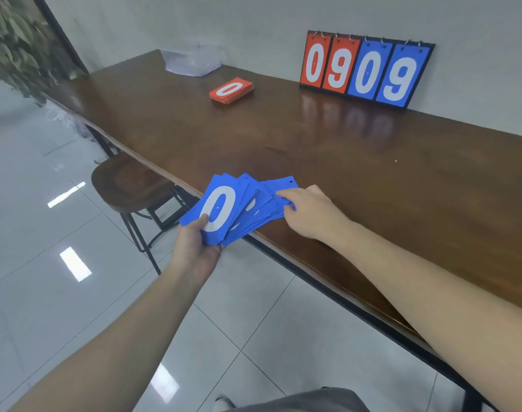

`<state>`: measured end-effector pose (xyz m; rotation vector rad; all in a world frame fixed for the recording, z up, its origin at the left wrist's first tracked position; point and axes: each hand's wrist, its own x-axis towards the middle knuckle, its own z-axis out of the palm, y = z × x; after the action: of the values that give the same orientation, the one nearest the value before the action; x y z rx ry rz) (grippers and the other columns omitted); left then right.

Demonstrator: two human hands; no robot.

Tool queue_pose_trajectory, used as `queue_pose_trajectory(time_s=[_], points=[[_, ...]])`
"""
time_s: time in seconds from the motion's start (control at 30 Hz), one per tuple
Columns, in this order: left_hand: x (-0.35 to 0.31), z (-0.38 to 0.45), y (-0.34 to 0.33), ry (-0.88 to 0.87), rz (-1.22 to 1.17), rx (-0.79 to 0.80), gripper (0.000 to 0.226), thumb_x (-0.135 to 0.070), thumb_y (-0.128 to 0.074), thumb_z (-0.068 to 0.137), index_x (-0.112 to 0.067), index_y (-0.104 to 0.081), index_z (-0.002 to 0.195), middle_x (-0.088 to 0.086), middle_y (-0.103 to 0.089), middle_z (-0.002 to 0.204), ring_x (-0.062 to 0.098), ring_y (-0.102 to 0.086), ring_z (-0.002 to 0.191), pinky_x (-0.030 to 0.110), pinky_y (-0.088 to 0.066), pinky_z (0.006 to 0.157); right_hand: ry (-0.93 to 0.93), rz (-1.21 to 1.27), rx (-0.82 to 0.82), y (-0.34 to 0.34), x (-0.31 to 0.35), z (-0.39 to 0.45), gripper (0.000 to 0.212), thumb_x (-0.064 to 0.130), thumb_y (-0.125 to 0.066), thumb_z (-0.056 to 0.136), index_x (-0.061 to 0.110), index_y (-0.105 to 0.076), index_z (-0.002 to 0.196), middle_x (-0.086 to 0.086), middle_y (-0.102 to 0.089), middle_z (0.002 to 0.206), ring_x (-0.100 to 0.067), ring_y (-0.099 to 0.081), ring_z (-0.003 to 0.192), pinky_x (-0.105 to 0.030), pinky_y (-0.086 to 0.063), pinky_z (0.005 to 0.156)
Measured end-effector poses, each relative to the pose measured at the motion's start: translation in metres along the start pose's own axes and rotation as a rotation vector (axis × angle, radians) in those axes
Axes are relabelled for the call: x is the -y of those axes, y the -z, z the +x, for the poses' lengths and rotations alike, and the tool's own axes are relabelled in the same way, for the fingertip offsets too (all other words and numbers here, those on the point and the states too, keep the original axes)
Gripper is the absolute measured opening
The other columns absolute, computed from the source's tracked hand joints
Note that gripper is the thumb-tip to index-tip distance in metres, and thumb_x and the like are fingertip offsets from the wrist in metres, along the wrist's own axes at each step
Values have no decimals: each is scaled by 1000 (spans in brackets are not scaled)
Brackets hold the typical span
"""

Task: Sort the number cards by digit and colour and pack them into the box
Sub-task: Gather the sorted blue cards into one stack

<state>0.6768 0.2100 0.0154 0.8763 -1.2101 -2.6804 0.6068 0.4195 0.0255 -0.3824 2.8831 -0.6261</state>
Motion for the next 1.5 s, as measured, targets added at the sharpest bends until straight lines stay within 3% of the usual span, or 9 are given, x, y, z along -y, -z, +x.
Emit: queue_pose_trajectory(time_s=[0.1, 0.37, 0.63, 0.83, 0.97, 1.07, 1.23, 1.43, 1.5], points=[[-4, 1, 1, 9, -16, -2, 24, -8, -51, 103, -12, -59, 124, 6, -77, 108, 26, -75, 97, 47, -58, 92, -26, -80, -24, -2, -10, 7, 54, 40, -38, 105, 27, -31, 157, -4, -32, 163, -25, -21, 151, -42, -21, 120], [-5, 3, 8, -3, 71, 3, 34, -9, -54, 102, -17, -52, 135, 4, -75, 116, 25, -75, 98, 45, -59, 91, 119, 145, -2, -22, 5, 6, 51, 34, -40, 104, 34, -33, 155, 1, -46, 155, -19, -30, 149, -49, -8, 126], [-12, 5, -9, -146, 167, 133, 33, -4, -54, 101, -24, -53, 127, -1, -72, 122, 25, -70, 111, 51, -53, 100, -51, 804, -77, -6, 2, 17, 63, 15, -46, 97, 35, -30, 154, 2, -48, 151, -13, -52, 131, -28, -44, 100], [-12, 4, -52, -471, 390, 305, 49, -3, -59, 98, -33, -48, 136, -4, -66, 130, 26, -67, 116, 50, -53, 98, -140, 1255, -288, 21, 10, 29, 46, 38, -50, 93, 31, -51, 138, 11, -62, 127, -8, -62, 114, -33, -50, 100], [-7, 14, -60, -718, 681, 321, 61, -15, -64, 95, -51, -43, 139, -19, -49, 144, 20, -55, 131, 53, -51, 102, -70, 1310, -375, 28, 11, 27, 35, 44, -46, 104, 28, -51, 135, 20, -58, 116, 10, -59, 102, -12, -47, 80], [3, 18, -58, -792, 829, 340, 82, -15, -63, 96, -65, -20, 144, -21, -38, 153, 20, -45, 140, 51, -47, 108, -122, 1287, -407, 17, 10, 27, 24, 48, -60, 97, 26, -58, 105, 21, -63, 87, 11, -62, 72, -10, -45, 64], [9, 22, -49, -815, 1014, 397, 83, -6, -65, 96, -44, -16, 150, -58, -31, 125, -10, -42, 130, 31, -41, 113, -127, 1212, -477, 1, 8, 25, 37, 47, -73, 89, 22, -47, 80, 16, -56, 68, -1, -58, 66, -18, -46, 61], [5, 35, -39, -835, 1020, 397, 56, -12, -70, 93, -41, -41, 131, -21, -46, 133, 11, -50, 129, 45, -52, 102, -120, 1188, -562, -7, 0, 36, 11, 26, -57, 99, 19, -50, 93, 10, -49, 78, 1, -45, 65, -19, -40, 66], [9, 33, -36, -822, 1007, 388, 58, -11, -68, 95, -40, -37, 134, -24, -44, 135, 6, -50, 129, 42, -53, 101, -102, 1172, -560, -11, 1, 35, 9, 24, -55, 101, 17, -53, 95, 11, -54, 83, 6, -50, 68, -13, -41, 66]])
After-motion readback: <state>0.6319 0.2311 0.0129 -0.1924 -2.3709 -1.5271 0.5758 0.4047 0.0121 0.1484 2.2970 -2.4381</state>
